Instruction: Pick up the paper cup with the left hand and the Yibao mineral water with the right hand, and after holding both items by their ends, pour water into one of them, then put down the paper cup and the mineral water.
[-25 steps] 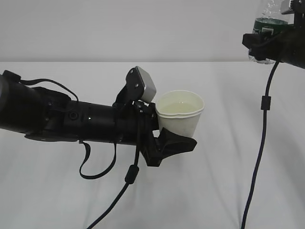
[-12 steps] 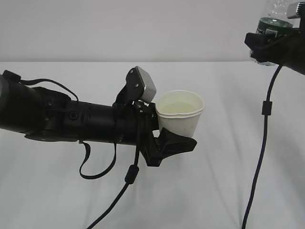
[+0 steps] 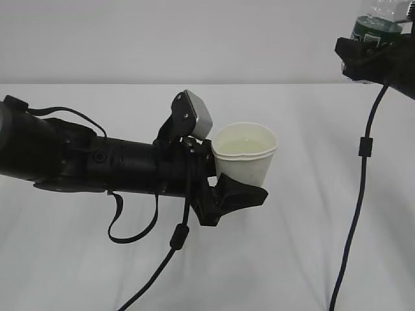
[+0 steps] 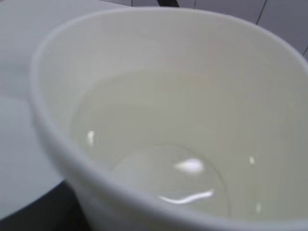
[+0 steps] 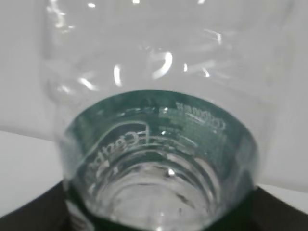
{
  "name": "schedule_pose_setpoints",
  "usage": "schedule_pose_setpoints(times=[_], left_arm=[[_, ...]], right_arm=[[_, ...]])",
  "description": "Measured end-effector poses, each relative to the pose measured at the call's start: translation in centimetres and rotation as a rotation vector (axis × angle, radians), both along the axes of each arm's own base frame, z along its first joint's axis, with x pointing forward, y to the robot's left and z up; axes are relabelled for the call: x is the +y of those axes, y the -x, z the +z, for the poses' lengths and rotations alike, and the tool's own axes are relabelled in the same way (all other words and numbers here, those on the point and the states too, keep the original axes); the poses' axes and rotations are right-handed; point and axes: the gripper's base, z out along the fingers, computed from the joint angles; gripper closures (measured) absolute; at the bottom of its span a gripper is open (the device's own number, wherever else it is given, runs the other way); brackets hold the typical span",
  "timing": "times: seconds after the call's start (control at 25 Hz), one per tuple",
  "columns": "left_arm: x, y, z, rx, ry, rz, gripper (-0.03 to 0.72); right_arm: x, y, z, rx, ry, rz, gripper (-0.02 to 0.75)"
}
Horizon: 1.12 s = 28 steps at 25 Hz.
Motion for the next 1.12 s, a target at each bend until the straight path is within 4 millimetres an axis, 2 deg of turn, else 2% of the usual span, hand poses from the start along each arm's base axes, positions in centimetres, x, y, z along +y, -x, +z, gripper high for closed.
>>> schedule_pose_setpoints(times=[0.52,1.12], left_arm=[[0.0,0.0,0.0,0.000,0.000,0.000,0.232],[0.0,0.0,0.0,0.000,0.000,0.000,0.232]], right_arm=[[-0.8,2.4,-2.1,-0.049,-0.053,-0.107,0.303],[-0.9,2.5,-2.3,-0.065,0.014,-0.124,0.303]])
